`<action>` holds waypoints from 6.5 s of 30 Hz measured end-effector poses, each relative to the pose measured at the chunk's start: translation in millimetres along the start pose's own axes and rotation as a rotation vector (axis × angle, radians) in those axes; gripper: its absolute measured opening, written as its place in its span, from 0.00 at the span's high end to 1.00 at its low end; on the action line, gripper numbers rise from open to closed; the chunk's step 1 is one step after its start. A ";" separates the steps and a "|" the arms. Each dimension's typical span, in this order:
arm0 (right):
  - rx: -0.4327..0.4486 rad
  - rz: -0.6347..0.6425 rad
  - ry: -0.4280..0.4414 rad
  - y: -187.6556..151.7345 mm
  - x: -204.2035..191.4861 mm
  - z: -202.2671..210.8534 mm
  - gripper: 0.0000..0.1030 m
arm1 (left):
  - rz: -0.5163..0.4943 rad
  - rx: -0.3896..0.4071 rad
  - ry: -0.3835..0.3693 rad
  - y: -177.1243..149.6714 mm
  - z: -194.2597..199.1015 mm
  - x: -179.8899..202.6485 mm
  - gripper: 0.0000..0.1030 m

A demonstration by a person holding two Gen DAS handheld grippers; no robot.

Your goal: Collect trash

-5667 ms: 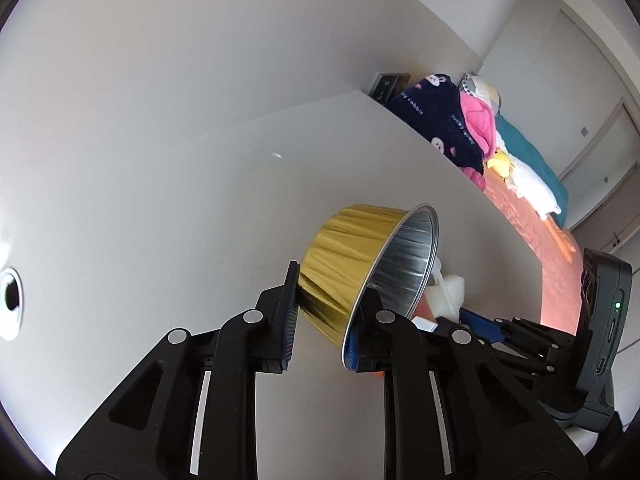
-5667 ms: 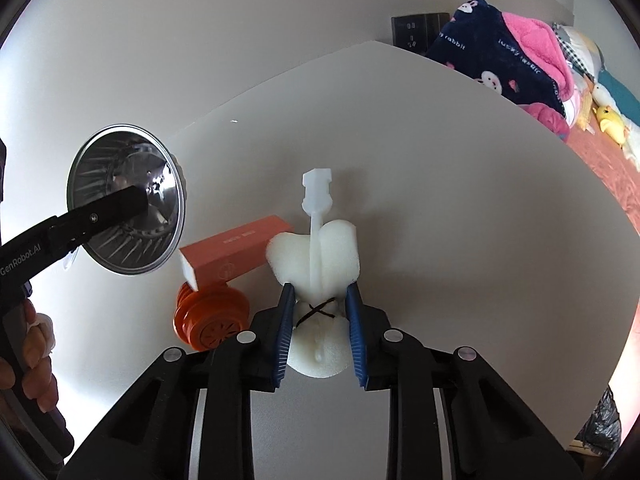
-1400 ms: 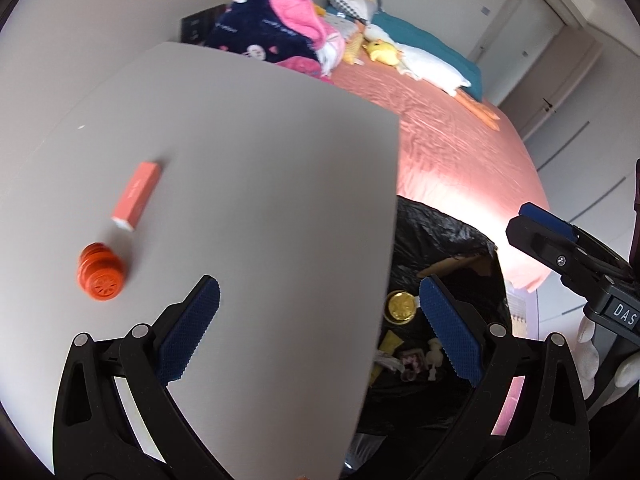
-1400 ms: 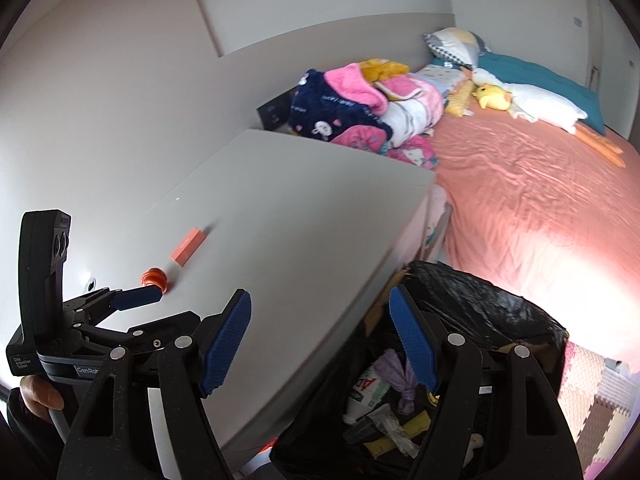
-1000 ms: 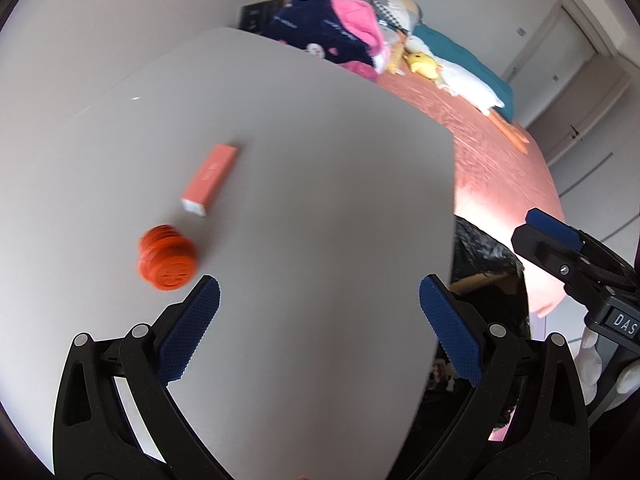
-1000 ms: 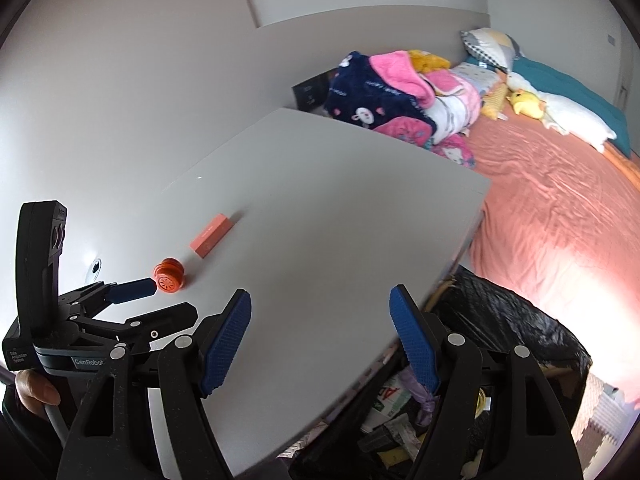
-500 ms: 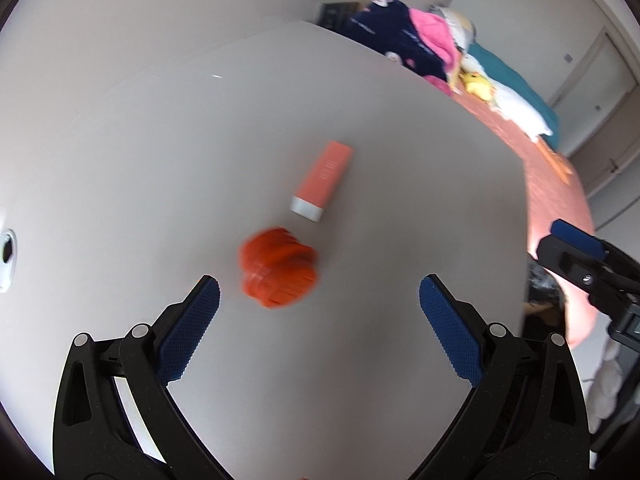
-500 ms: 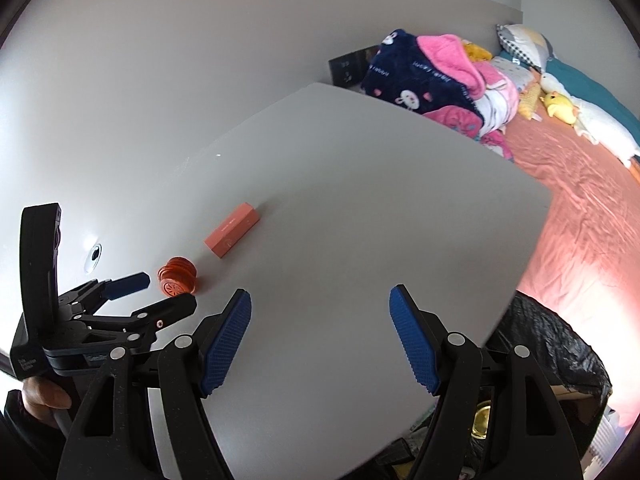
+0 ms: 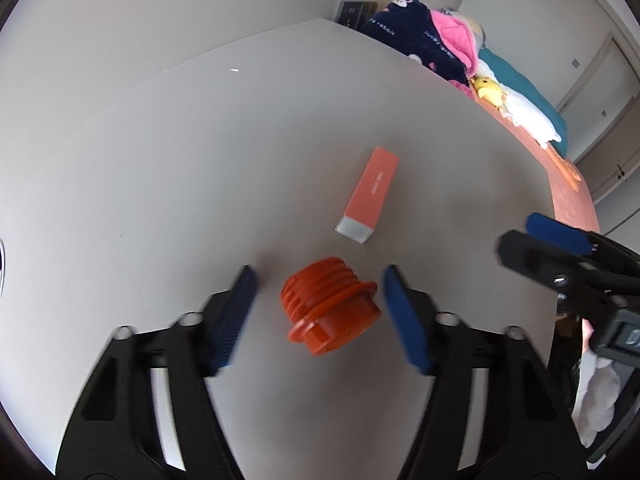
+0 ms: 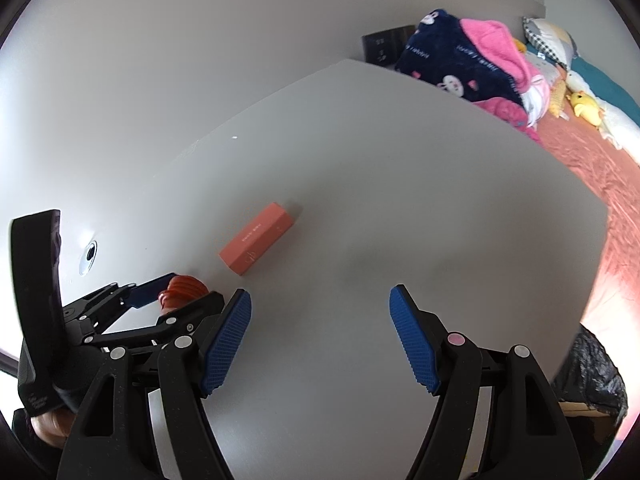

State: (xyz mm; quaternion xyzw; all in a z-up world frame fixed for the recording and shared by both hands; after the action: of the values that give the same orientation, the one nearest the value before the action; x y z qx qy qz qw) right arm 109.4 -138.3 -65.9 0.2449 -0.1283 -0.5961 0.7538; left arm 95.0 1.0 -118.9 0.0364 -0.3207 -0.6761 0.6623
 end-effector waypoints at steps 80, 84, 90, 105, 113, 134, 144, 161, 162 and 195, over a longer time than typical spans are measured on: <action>0.091 -0.106 -0.108 -39.4 81.2 99.2 0.80 | -0.295 0.059 -0.128 19.5 30.9 163.2 0.57; 0.102 -0.136 -0.128 -50.0 96.0 111.0 0.80 | -0.340 0.045 -0.158 17.0 25.4 187.7 0.57; 0.115 -0.186 -0.158 -64.7 122.0 126.5 0.80 | -0.399 0.026 -0.194 9.6 20.0 217.7 0.57; 0.137 -0.322 -0.239 -108.4 185.3 159.7 0.80 | -0.538 -0.023 -0.276 -11.3 8.5 283.8 0.56; 0.152 -0.374 -0.283 -130.3 211.6 179.3 0.80 | -0.593 -0.043 -0.321 -24.8 2.8 314.2 0.56; 0.266 -0.509 -0.381 -165.2 262.2 244.9 0.31 | -0.673 -0.063 -0.370 -45.7 6.1 364.8 0.06; 0.271 -0.513 -0.385 -168.6 264.4 250.9 0.30 | -0.629 -0.066 -0.352 -37.5 6.5 356.5 0.06; 0.268 -0.503 -0.377 -162.7 258.8 246.3 0.30 | -0.634 -0.061 -0.340 -37.4 7.7 351.1 0.06; 0.267 -0.502 -0.377 -162.8 258.8 246.2 0.30 | -0.634 -0.059 -0.338 -36.9 7.9 350.7 0.06; 0.257 -0.501 -0.374 -162.4 256.0 243.3 0.30 | -0.653 -0.037 -0.340 -32.2 5.0 355.7 0.06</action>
State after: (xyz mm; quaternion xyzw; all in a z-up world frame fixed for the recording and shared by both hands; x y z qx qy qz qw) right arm -78.9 -464.6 30.3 0.2483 -0.2745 -0.7764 0.5102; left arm 22.0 -326.6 3.1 0.0121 -0.3853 -0.8540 0.3494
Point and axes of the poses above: each gripper's, at about its wrist camera, not at the fingertips, and z roughly against the way its jaws point, x to its right, y to its top, the point moved 6 cm from there along -z, roughly the way its jaws point, and after that the axes turned 10 degrees about -y, right-handed, at the moved point
